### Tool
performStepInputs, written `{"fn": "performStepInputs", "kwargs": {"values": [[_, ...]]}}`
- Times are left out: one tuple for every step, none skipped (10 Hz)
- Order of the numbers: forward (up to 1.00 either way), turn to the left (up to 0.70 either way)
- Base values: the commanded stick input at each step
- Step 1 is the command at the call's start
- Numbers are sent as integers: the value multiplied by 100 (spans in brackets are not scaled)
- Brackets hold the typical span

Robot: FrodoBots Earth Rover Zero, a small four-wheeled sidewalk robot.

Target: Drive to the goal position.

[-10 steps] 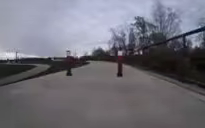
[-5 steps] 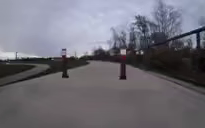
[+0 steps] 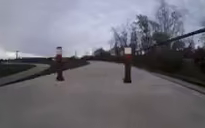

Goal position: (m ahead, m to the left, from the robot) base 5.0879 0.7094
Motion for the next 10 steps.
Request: {"fn": "performStepInputs", "kwargs": {"values": [[100,0],[100,0],[100,0],[100,0],[100,0],[100,0],[100,0],[100,0],[100,0],[100,0]]}}
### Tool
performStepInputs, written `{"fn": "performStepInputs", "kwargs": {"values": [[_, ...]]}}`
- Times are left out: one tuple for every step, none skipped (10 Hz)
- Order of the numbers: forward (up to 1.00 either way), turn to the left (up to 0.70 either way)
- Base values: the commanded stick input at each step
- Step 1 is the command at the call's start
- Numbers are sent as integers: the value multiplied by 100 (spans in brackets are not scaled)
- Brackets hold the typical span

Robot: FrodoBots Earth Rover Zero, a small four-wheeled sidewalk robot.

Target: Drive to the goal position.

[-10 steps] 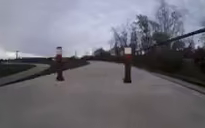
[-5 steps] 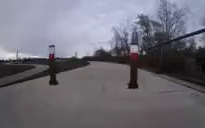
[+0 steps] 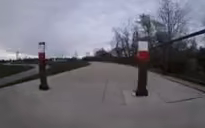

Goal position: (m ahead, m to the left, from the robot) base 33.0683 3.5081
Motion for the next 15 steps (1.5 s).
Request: {"fn": "performStepInputs", "kwargs": {"values": [[100,0],[100,0],[100,0],[100,0],[100,0],[100,0],[100,0],[100,0],[100,0],[100,0],[100,0],[100,0],[100,0],[100,0],[100,0]]}}
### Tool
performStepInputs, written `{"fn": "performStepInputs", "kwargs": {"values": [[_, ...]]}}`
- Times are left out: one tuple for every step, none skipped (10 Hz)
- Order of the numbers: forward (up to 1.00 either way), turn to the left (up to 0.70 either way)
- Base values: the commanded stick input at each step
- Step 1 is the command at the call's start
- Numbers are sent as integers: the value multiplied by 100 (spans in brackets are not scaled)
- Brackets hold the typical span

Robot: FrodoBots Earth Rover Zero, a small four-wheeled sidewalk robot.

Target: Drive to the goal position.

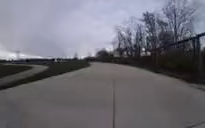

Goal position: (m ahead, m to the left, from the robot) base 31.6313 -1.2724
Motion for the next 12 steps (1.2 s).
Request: {"fn": "performStepInputs", "kwargs": {"values": [[100,0],[100,0],[100,0],[100,0],[100,0],[100,0],[100,0],[100,0],[100,0],[100,0],[100,0],[100,0]]}}
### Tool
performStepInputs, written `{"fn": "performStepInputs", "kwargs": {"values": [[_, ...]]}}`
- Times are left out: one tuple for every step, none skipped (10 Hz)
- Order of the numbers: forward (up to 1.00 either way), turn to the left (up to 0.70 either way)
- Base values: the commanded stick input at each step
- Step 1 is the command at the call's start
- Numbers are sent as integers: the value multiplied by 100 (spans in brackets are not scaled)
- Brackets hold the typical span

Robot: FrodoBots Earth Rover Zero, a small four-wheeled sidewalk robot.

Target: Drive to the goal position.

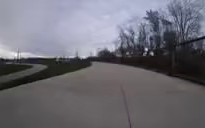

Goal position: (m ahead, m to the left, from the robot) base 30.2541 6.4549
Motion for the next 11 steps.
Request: {"fn": "performStepInputs", "kwargs": {"values": [[100,0],[100,-2],[100,-23],[100,-40],[100,-40],[100,-40],[100,-40],[100,-33],[100,-10],[100,-4],[100,-3]]}}
